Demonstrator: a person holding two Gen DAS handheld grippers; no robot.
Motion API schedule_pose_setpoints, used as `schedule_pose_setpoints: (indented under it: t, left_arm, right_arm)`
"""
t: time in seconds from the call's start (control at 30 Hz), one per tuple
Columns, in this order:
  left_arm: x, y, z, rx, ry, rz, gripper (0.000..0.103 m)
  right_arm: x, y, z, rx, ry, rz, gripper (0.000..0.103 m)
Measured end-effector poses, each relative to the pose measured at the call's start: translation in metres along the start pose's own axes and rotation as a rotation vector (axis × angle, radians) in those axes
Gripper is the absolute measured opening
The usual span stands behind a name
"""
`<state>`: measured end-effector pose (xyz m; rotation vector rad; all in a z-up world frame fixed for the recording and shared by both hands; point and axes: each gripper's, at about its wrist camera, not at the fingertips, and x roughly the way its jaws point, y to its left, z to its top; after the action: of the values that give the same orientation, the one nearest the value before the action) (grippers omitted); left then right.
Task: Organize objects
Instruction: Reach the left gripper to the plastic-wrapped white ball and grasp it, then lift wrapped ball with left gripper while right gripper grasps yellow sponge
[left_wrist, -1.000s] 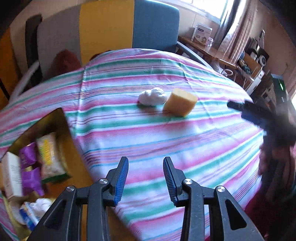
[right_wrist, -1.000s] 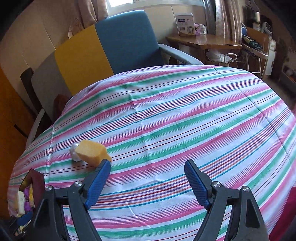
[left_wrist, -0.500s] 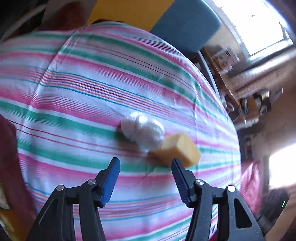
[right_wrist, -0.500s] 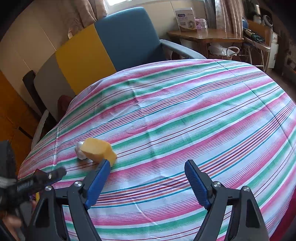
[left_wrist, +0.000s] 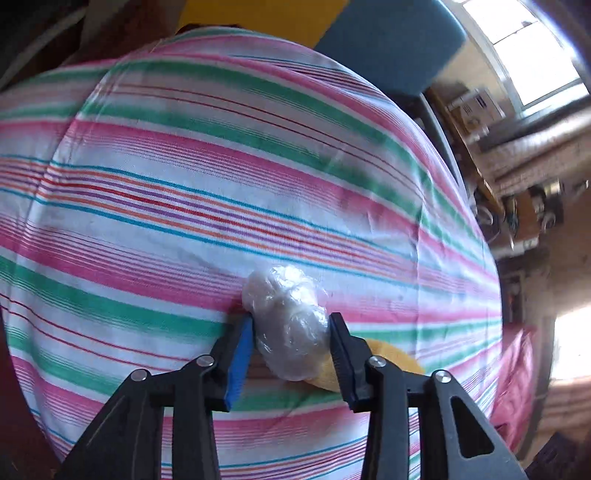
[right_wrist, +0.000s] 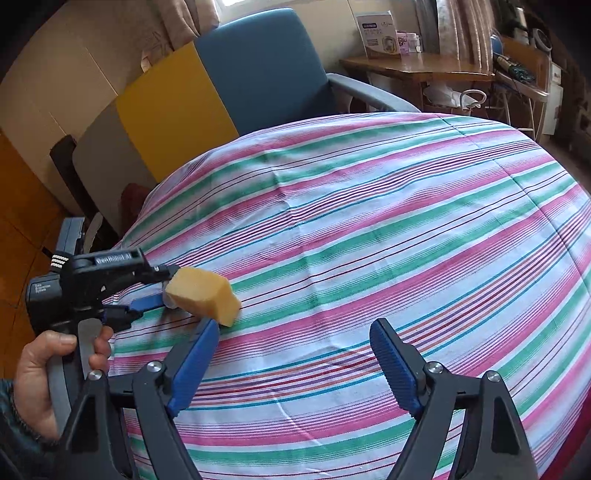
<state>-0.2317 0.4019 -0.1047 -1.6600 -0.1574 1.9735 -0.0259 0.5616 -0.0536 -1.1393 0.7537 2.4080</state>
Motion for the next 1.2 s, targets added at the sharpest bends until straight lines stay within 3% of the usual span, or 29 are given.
schedule_pose_setpoints:
  t: [0.2,0.67,0.73,0.87,1.07,1.1,1.13,1.2]
  left_arm:
    - [-0.033,0.001,-0.046,0.166,-0.074,0.034,0.038]
    - [-0.117,0.032,-0.142,0.287,-0.173,0.023,0.038]
    - [-0.129,0.035,-0.150,0.299,-0.196,0.023,0.038]
    - [-0.147,0.045,-0.162,0.298,-0.228,0.026,0.038]
    - [-0.172,0.073,-0.175,0.255,-0.253,0.025,0.038]
    - [-0.177,0.080,-0.177,0.245,-0.260,0.028,0.038]
    - [-0.181,0.084,-0.179,0.241,-0.266,0.029,0.038]
    - [-0.192,0.095,-0.183,0.233,-0.290,0.043,0.038]
  right_arm:
    - [0.002,0.003,-0.001,-0.019,0.004,-0.015,0.084]
    - [0.027,0.033,-0.019,-0.148,0.123,0.049,0.086]
    - [0.032,0.045,-0.022,-0.179,0.141,0.071,0.091]
    - [0.044,0.073,-0.026,-0.211,0.159,0.081,0.092]
    - [0.081,0.102,-0.027,-0.243,0.178,0.017,0.092]
    - [0.087,0.106,-0.028,-0.266,0.180,-0.003,0.083]
    - [0.093,0.109,-0.030,-0.295,0.185,-0.038,0.058]
    - [0.094,0.113,-0.033,-0.335,0.186,-0.051,0.058]
